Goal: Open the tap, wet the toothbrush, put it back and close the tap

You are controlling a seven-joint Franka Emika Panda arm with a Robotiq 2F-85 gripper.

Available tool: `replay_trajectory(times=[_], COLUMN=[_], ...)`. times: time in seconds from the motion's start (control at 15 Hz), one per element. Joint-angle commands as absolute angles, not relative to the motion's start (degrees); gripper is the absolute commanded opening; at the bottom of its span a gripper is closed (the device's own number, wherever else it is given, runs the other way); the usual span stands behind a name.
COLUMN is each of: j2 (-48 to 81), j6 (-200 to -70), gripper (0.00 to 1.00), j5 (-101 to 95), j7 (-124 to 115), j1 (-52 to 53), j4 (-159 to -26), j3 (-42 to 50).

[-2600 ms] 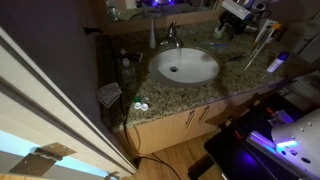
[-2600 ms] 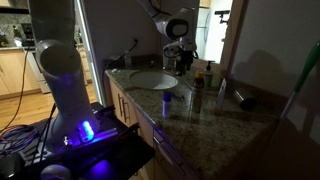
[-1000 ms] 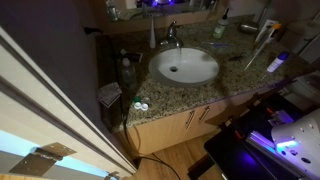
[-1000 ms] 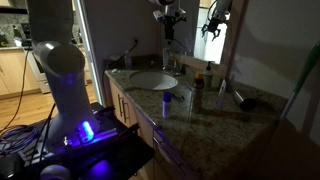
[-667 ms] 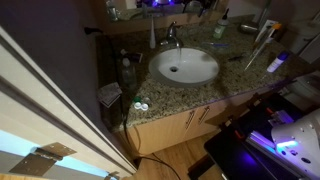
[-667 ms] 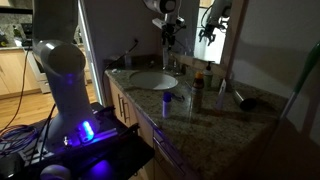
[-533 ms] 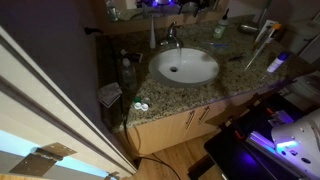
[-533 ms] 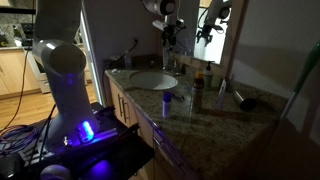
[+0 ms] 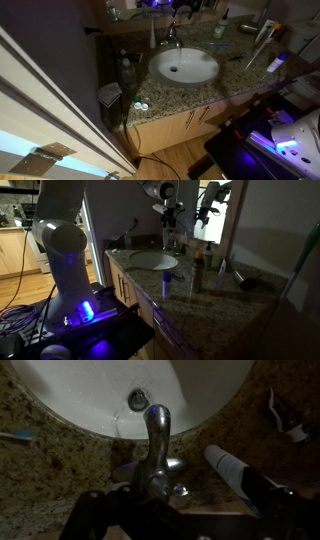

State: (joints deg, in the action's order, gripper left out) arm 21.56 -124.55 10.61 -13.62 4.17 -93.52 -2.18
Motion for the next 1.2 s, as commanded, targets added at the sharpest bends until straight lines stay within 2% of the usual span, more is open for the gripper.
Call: replay_trajectory(times=[0.0, 0.6, 0.67, 0.8, 1.13], j2=[27.1, 30.0, 30.1, 30.1, 30.8], j6=[-127.2, -130.8, -131.4, -131.7, -132.6], gripper=[1.00, 1.00, 0.75, 0.67, 0.31], j5=[9.2, 10.2, 10.1, 9.9, 8.9], j7=[-15.1, -15.4, -15.6, -15.4, -16.3], j1=[4.8, 4.4, 4.5, 4.6, 5.0], j4=[-89.9, -88.8, -89.0, -89.3, -88.4], j3=[-1.7, -2.0, -1.9, -1.9, -1.4])
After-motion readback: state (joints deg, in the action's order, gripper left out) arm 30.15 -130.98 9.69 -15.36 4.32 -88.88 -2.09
